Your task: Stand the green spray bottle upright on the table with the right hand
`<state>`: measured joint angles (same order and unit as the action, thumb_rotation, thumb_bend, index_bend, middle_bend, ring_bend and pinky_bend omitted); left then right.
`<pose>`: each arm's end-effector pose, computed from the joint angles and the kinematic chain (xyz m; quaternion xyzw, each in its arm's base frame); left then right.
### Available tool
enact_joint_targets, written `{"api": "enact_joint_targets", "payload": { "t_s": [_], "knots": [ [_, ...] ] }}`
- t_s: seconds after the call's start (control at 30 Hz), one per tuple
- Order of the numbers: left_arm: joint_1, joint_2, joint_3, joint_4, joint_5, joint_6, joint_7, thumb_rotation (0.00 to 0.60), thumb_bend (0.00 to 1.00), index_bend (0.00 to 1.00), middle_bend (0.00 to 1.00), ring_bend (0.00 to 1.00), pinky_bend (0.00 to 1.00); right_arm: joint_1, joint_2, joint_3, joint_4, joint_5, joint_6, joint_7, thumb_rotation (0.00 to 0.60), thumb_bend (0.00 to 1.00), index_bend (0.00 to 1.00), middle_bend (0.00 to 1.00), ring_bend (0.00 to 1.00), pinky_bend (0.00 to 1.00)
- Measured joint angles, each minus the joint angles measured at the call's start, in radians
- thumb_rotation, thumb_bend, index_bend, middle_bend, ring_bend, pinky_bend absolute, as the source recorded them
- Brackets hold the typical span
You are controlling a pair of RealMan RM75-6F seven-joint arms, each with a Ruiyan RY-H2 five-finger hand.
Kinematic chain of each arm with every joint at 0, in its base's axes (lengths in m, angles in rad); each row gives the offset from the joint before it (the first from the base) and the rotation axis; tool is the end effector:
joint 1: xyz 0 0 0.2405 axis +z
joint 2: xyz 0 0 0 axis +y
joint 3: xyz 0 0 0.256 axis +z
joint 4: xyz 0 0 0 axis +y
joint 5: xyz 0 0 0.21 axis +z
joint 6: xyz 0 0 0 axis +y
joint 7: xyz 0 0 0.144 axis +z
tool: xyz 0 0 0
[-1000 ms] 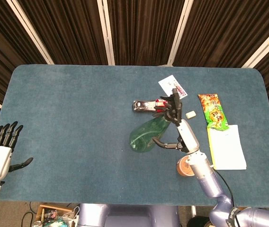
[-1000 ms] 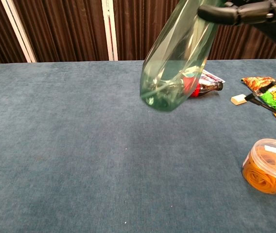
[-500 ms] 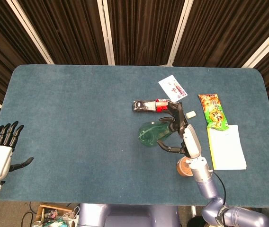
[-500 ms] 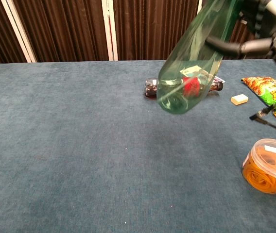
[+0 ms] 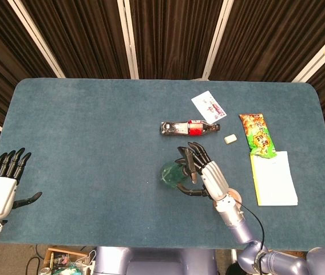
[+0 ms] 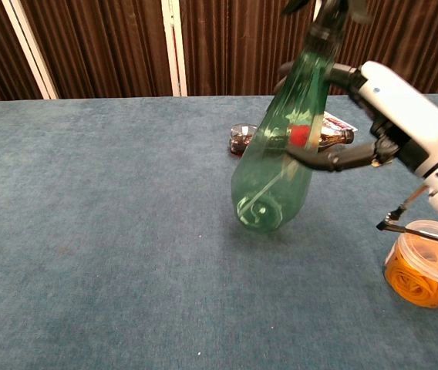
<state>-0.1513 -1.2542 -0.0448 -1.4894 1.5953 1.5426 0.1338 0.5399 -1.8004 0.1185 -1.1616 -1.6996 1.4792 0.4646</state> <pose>-0.2941 0.1999 0.1278 -0.6403 -0.2941 -0.4050 0.5826 -0.1506 -0.2841 -0.0228 0.5786 -0.4054 0.6679 0.2340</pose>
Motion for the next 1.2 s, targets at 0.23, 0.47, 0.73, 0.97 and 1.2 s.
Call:
{"api": "enact_joint_targets", "payload": {
  "t_s": [0.23, 0.47, 0.73, 0.97, 1.2],
  "knots": [
    [0.000, 0.001, 0.004, -0.001, 0.002, -0.004, 0.001, 0.600, 0.03, 0.00, 0.00, 0.00, 0.07, 0.019, -0.026, -0.008, 0.031, 0.014, -0.040, -0.004, 0.600, 0.53, 0.89, 0.13, 0.00, 0.00],
    [-0.001, 0.007, 0.006, -0.008, 0.000, -0.010, -0.001, 0.600, 0.03, 0.00, 0.00, 0.00, 0.07, 0.037, -0.026, -0.010, 0.030, 0.036, -0.089, -0.017, 0.600, 0.53, 0.85, 0.12, 0.00, 0.00],
    [-0.002, 0.007, 0.004, -0.007, -0.003, -0.012, -0.006, 0.600, 0.03, 0.00, 0.00, 0.00, 0.07, 0.048, -0.007, -0.015, 0.014, 0.048, -0.122, -0.052, 0.600, 0.49, 0.57, 0.06, 0.00, 0.00],
    [-0.001, 0.008, 0.005, -0.007, -0.001, -0.009, -0.007, 0.600, 0.03, 0.00, 0.00, 0.00, 0.07, 0.057, 0.021, -0.014, -0.019, 0.066, -0.156, -0.094, 0.600, 0.42, 0.08, 0.00, 0.00, 0.00],
    [0.000, 0.009, 0.007, -0.007, 0.001, -0.010, -0.008, 0.600, 0.02, 0.00, 0.00, 0.00, 0.07, 0.059, 0.049, -0.012, -0.068, 0.085, -0.179, -0.131, 0.600, 0.39, 0.00, 0.00, 0.00, 0.00]
  ]
}}
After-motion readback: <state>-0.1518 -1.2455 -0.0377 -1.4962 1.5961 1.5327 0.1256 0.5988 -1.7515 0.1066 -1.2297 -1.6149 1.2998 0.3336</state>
